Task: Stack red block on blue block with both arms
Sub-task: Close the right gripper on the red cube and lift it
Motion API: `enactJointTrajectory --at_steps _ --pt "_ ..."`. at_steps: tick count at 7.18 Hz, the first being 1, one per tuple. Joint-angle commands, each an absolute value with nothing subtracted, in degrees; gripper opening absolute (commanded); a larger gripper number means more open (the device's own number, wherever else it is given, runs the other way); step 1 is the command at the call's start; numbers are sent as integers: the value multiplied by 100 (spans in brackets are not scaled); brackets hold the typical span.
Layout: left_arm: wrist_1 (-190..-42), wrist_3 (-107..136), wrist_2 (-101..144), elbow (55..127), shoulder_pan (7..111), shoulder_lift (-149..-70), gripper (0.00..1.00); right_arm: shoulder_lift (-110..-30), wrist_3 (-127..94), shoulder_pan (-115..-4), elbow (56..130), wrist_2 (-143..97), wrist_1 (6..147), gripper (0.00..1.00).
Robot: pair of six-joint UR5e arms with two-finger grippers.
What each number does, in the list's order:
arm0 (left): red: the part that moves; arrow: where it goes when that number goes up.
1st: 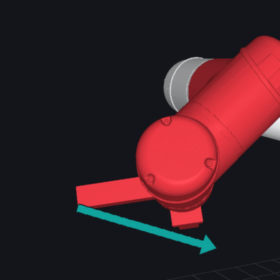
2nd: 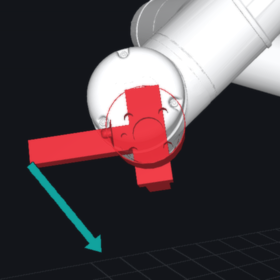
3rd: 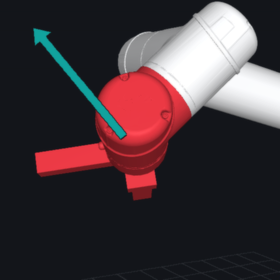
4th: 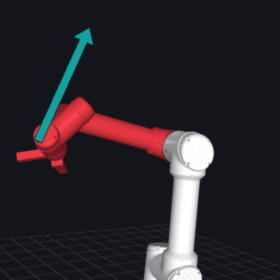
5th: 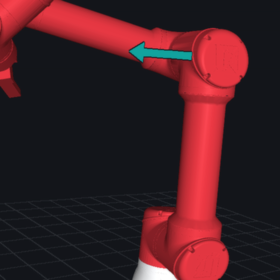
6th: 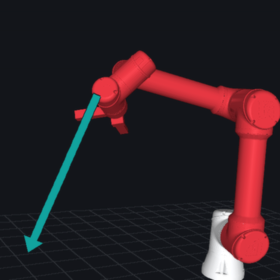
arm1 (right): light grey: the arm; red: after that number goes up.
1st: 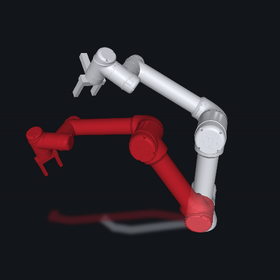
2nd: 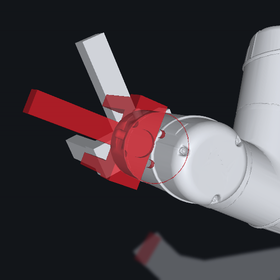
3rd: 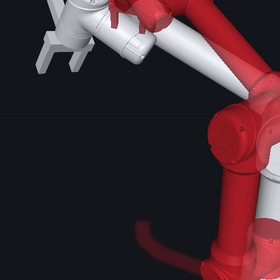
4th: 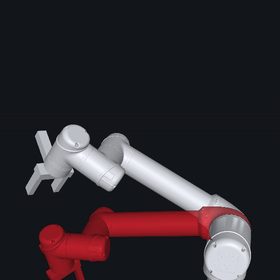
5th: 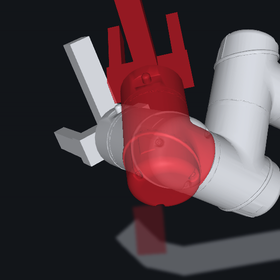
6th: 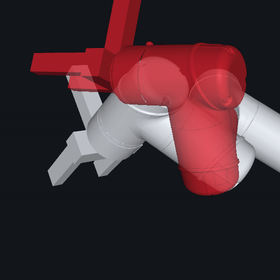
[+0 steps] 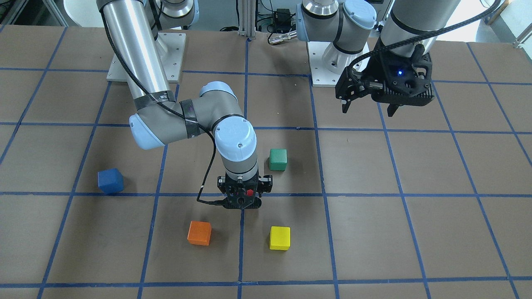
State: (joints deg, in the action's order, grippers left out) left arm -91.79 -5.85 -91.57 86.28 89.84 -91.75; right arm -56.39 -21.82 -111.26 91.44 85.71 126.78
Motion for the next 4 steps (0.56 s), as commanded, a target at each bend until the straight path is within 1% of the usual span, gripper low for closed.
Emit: enactJointTrajectory --at_steps 1,2,4 --pt "-9150 -598 -9158 8631 8982 -9176 100 -5712 -2145 -11101 9106 8604 12543 0" --pt "-9028 -598 -9150 8631 8982 -9184 100 -5870 -2118 -11074 9027 8604 12290 0" --pt "-9018 -589 -9149 8631 8982 -9176 100 -6273 -2118 -10865 8642 8622 11325 0"
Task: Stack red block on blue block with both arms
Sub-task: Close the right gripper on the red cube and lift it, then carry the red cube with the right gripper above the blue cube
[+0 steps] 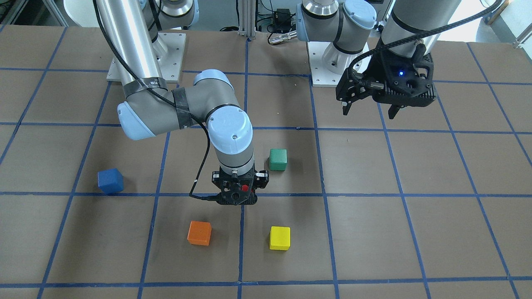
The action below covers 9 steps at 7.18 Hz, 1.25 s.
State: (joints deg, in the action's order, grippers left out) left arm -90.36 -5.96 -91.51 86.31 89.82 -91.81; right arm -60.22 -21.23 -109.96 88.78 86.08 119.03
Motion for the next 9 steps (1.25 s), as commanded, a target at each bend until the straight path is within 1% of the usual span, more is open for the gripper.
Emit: enactJointTrajectory --at_steps 1,2,4,5,7,9 --pt "-9018 -589 -9149 8631 8982 -9176 100 -6484 -2109 -10567 8466 8639 10676 0" --pt "-9018 -589 -9149 8631 8982 -9176 100 -6756 -2075 -10103 8464 8631 10235 0" --pt "-9018 -589 -9149 8631 8982 -9176 100 -7188 -1314 -9416 8621 8648 9714 0" --pt "-9018 -589 -9149 8640 8982 -9176 100 -7346 -1118 -9230 8857 8718 9712 0" --pt "-9018 -589 -9149 8640 8982 -9176 100 -7689 38 -8774 9437 8903 9826 0" --pt "-9018 -589 -9149 8666 8991 -9167 100 -7813 1119 -8282 9920 8912 10210 0"
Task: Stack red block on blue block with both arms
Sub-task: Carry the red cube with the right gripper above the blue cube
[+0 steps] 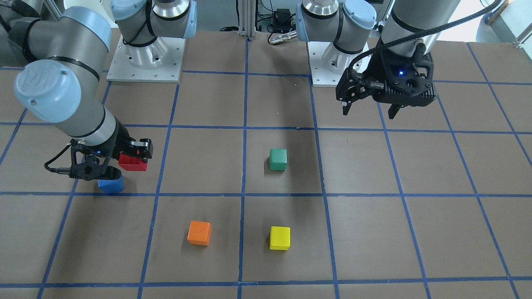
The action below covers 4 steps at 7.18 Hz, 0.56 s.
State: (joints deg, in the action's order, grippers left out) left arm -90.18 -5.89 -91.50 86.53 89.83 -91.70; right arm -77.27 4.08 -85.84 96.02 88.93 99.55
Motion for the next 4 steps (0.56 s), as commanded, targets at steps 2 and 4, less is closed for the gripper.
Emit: enactJointTrajectory --at_steps 2,4 --pt "-9018 -598 -9149 8666 8983 -9167 100 -7866 1974 -8025 10352 8921 11001 0" --pt "-9018 -606 -9149 8666 8983 -9167 100 -7910 2913 -7727 10607 8947 11215 0"
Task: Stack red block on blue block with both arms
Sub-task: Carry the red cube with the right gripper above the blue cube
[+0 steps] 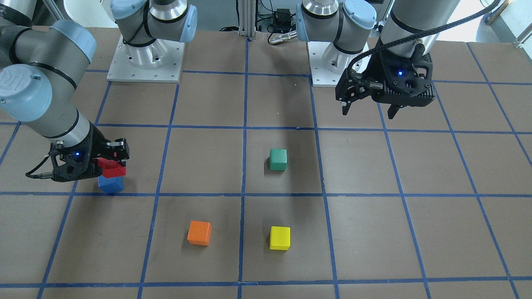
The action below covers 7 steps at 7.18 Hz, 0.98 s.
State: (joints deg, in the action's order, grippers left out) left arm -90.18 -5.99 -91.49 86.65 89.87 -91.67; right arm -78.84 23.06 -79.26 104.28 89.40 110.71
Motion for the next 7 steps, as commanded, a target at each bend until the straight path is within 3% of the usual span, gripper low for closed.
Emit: enactJointTrajectory --at_steps 1,4,7 --pt "-9018 -606 -9149 8666 8982 -9167 100 -7928 3362 -7525 10756 8947 11380 0" --pt "-9018 -598 -9149 8666 8983 -9167 100 -7937 3612 -7348 11293 8843 12539 0" --pt "-9009 -598 -9149 8666 8983 -9167 100 -7866 3551 -7348 11312 8816 12568 0"
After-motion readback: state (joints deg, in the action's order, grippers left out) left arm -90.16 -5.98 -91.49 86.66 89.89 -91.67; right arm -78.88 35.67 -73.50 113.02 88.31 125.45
